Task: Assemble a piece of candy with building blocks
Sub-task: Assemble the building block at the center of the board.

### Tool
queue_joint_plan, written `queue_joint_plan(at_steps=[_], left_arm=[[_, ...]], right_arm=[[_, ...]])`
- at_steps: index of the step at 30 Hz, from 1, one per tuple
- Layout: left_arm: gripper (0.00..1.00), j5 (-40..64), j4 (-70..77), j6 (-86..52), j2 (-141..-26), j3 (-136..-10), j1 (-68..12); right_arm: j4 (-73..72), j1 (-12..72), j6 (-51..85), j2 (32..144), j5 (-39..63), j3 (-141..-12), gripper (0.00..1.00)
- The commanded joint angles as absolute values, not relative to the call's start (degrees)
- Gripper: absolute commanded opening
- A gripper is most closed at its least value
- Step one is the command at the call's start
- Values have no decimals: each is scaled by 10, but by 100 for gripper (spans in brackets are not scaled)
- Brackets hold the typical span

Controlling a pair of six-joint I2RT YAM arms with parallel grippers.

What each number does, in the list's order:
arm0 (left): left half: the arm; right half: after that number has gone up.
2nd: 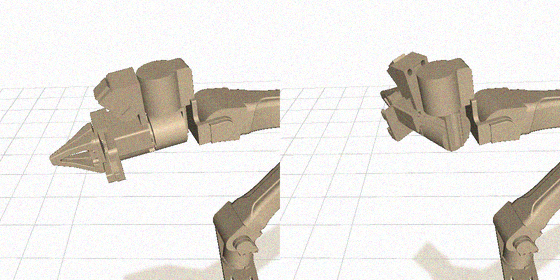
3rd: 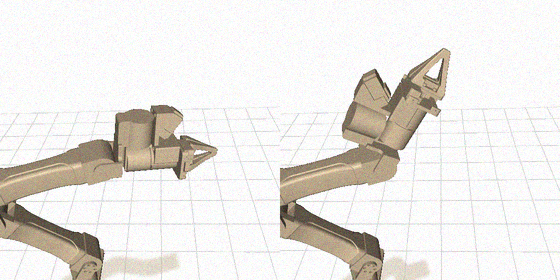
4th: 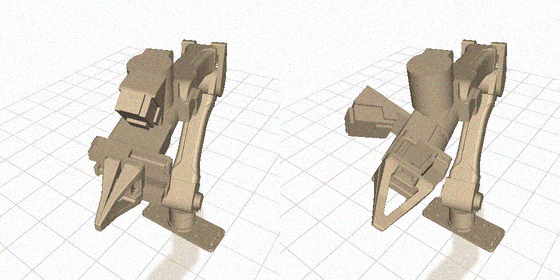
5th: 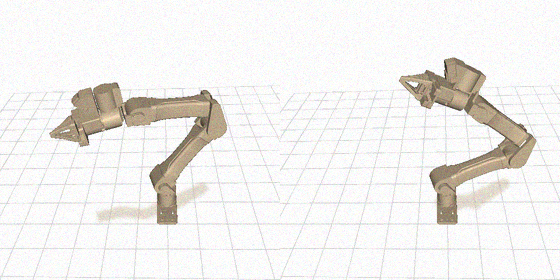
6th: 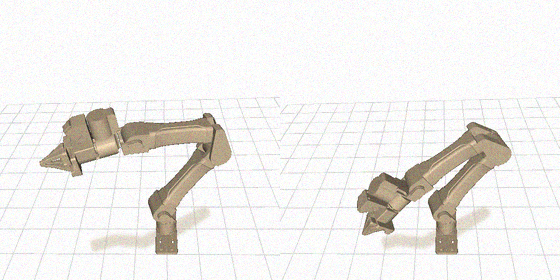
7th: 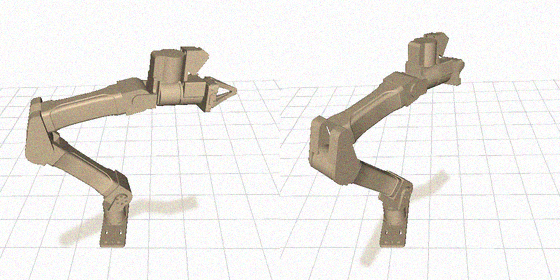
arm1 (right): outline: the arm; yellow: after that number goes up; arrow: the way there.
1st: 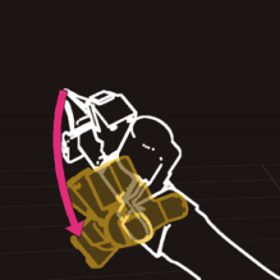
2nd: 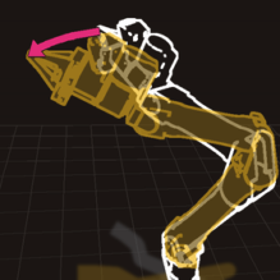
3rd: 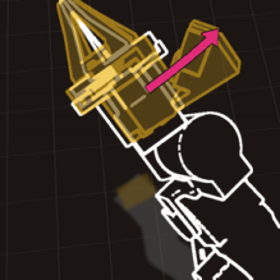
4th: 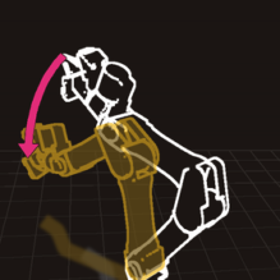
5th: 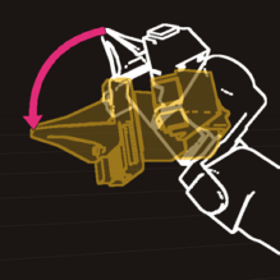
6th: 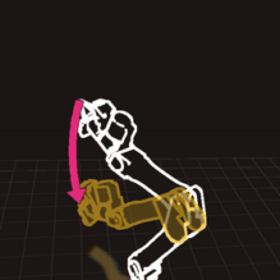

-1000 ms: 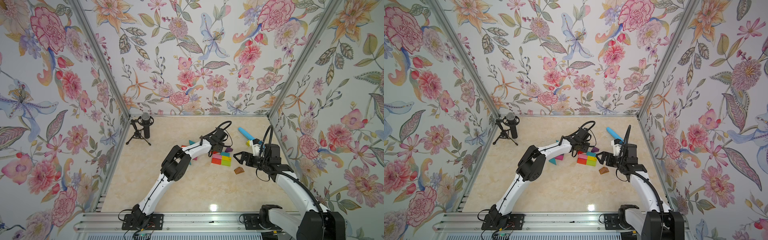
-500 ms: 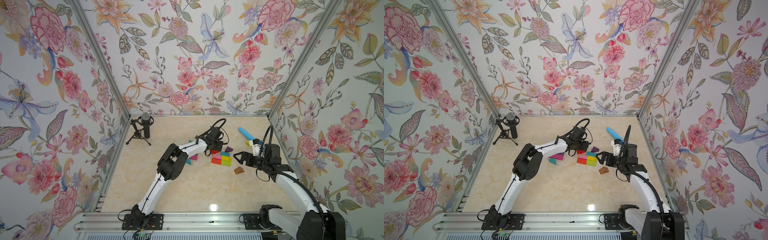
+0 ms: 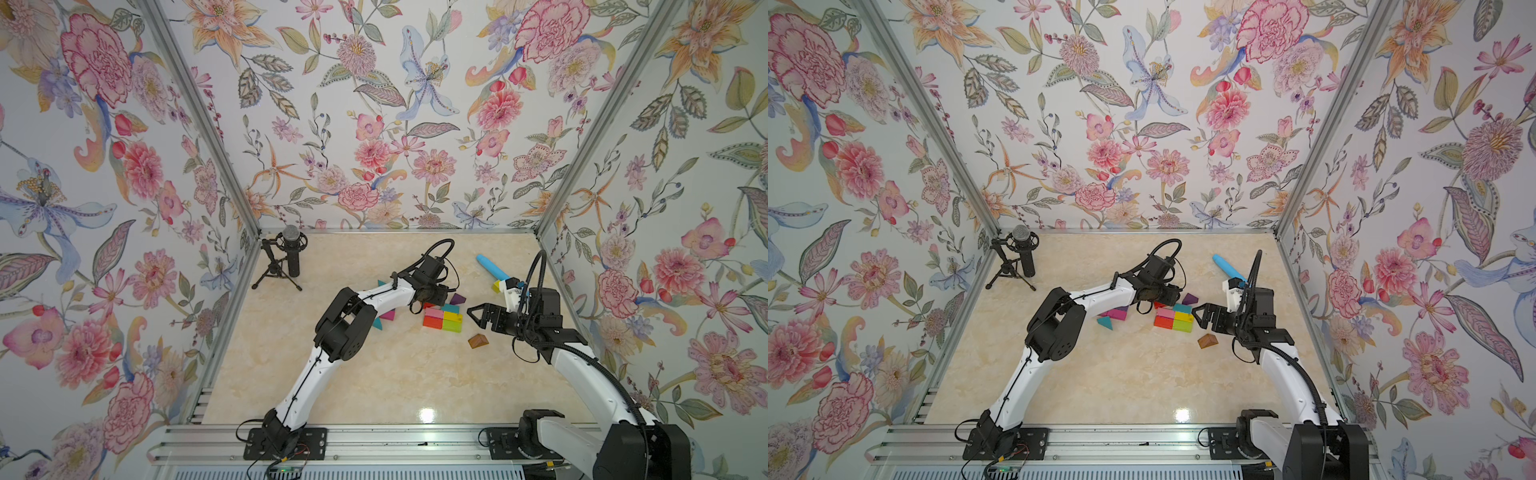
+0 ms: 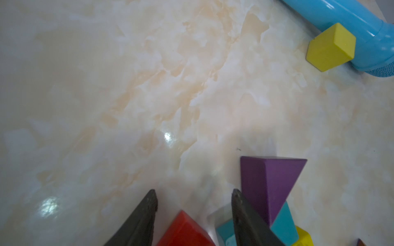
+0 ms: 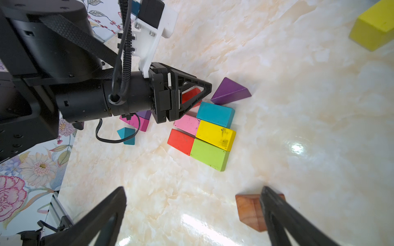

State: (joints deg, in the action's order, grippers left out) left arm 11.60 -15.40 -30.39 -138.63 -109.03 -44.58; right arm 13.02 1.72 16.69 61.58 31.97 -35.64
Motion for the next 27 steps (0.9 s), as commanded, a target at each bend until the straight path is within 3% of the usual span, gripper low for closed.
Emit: queue_joint_plan(at_steps=[1, 24, 27], left_arm=[[57, 133, -172, -284, -1362, -1087, -456], [59, 179, -121, -283, -1334, -1059, -457], [71, 150, -69, -315, -1304, -1016, -454]], right_arm=[[137, 13, 156, 614, 312, -351, 100], [137, 13, 149, 620, 301, -346, 100], [137, 13, 150, 616, 300, -347, 100]])
